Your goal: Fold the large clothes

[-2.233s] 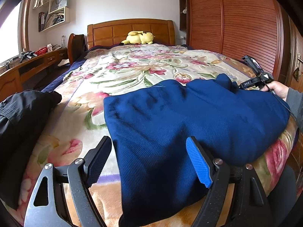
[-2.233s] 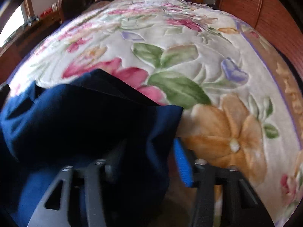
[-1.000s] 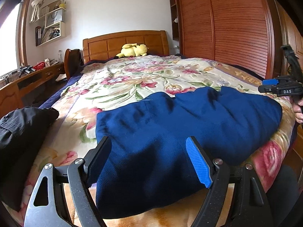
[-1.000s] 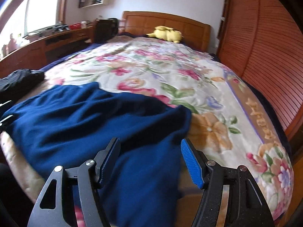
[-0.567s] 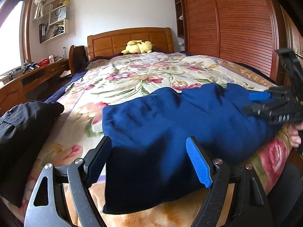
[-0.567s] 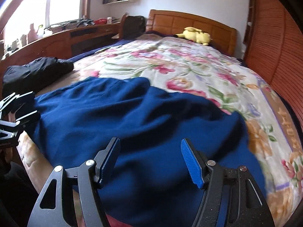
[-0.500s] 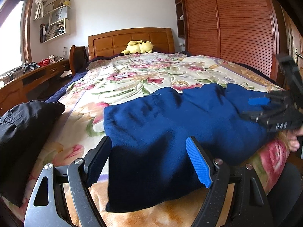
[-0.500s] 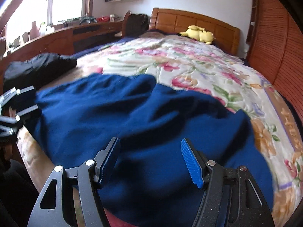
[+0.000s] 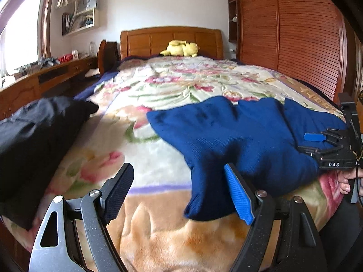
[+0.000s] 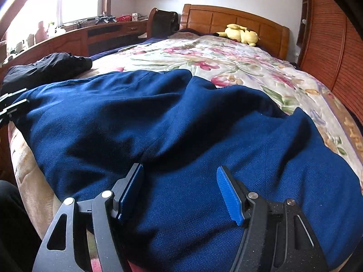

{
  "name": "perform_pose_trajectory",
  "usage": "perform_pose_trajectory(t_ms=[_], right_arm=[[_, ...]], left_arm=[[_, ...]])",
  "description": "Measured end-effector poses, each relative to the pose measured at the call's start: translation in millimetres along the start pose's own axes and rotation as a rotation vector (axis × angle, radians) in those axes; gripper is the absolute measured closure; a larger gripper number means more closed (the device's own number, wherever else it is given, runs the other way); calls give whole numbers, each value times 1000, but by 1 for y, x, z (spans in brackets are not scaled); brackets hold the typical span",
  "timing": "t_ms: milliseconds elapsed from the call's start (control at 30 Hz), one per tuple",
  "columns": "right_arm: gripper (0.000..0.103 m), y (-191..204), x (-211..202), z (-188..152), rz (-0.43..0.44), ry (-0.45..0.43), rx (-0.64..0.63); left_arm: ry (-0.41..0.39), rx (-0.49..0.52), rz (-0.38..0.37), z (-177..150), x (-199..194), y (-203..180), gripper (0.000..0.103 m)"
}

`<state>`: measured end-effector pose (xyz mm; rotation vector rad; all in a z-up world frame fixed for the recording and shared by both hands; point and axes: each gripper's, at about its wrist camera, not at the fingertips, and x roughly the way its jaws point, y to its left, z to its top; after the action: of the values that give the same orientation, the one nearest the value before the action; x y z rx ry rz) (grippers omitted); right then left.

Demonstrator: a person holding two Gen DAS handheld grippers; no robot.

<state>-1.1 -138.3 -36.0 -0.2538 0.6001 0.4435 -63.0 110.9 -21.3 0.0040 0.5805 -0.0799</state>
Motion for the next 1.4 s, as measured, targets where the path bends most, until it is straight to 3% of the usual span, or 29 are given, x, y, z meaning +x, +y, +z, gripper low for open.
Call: perform_pose_trajectory(t_ms=[233,333,400,433,500,633,900,1100,1400], right_arm=[[34,11,-3,-12,0,-21,6],[34,12,-6,-10,0,-15,6],[34,12,-9,-8,3,-11,7],[34,11,-11,-7,7,-13,11],[34,10,-15,-8,26,-15,20],[34,6,-17,-12,49,-9,9],[34,-7,-34,-17,58,-16,36],[34,-45,-80,-30,-38,-86,81],[34,-106,-143,-63,-194,-137,163]], left_arm=[[64,-39,-58,-8,6,5,23],[93,-59,-133,-10,10,6,45],[113,-57,-177,-8,13,1,75],[116,-46,-194,-6,13,-3,82],[102,1,-159,0,9,-14,92],[15,32,-108,23,-9,-31,97],[-118,169,-124,96,-36,-99,98],[-145,326,-207,135,-31,-188,98],[-98,446,-371,145,-16,-299,98]])
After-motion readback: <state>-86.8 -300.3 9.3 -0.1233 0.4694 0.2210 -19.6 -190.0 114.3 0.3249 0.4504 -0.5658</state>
